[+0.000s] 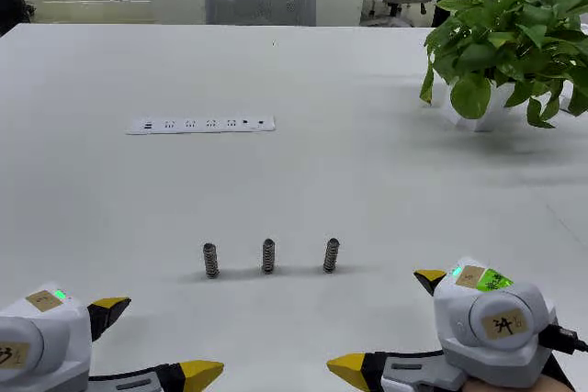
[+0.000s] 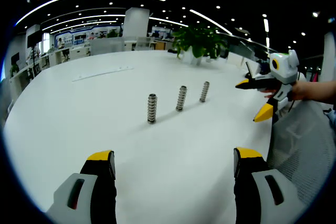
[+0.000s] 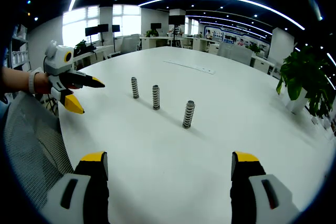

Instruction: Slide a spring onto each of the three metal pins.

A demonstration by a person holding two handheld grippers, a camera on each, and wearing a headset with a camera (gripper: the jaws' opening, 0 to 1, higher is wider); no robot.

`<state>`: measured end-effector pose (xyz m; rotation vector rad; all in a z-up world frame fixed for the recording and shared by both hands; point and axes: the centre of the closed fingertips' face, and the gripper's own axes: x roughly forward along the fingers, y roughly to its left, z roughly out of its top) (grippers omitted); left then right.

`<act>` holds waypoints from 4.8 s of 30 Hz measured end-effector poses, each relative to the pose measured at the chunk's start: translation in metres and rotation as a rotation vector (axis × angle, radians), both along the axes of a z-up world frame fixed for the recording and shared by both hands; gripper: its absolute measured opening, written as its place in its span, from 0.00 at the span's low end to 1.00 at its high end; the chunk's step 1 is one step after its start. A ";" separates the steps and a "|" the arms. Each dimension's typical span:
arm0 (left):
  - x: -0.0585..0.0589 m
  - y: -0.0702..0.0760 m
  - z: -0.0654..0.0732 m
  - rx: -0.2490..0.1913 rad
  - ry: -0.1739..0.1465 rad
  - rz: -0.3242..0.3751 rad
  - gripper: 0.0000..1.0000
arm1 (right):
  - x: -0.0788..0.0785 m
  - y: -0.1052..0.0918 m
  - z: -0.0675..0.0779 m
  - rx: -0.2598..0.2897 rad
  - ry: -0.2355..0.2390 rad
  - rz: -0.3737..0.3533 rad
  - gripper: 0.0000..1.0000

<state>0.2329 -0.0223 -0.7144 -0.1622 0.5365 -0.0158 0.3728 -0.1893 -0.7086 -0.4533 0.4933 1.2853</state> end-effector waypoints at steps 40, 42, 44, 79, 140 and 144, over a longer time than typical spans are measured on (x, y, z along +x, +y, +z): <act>-0.001 0.003 -0.004 -0.003 0.004 -0.006 0.95 | -0.001 0.000 -0.001 -0.008 -0.004 0.004 0.99; -0.001 0.003 -0.005 -0.001 0.005 -0.007 0.95 | 0.000 0.000 -0.002 -0.011 -0.009 0.007 0.99; -0.001 0.002 -0.005 -0.002 0.005 -0.008 0.95 | 0.000 0.000 -0.003 -0.013 -0.009 0.010 0.99; 0.000 -0.002 -0.003 -0.003 0.010 -0.015 0.95 | 0.000 -0.001 -0.005 -0.023 -0.009 0.012 0.99; -0.001 -0.003 -0.003 0.000 0.012 -0.019 0.94 | 0.000 -0.001 -0.002 -0.011 -0.003 0.005 0.99; -0.001 -0.002 -0.004 0.000 0.012 -0.019 0.94 | 0.000 -0.001 -0.002 -0.010 -0.002 0.004 0.99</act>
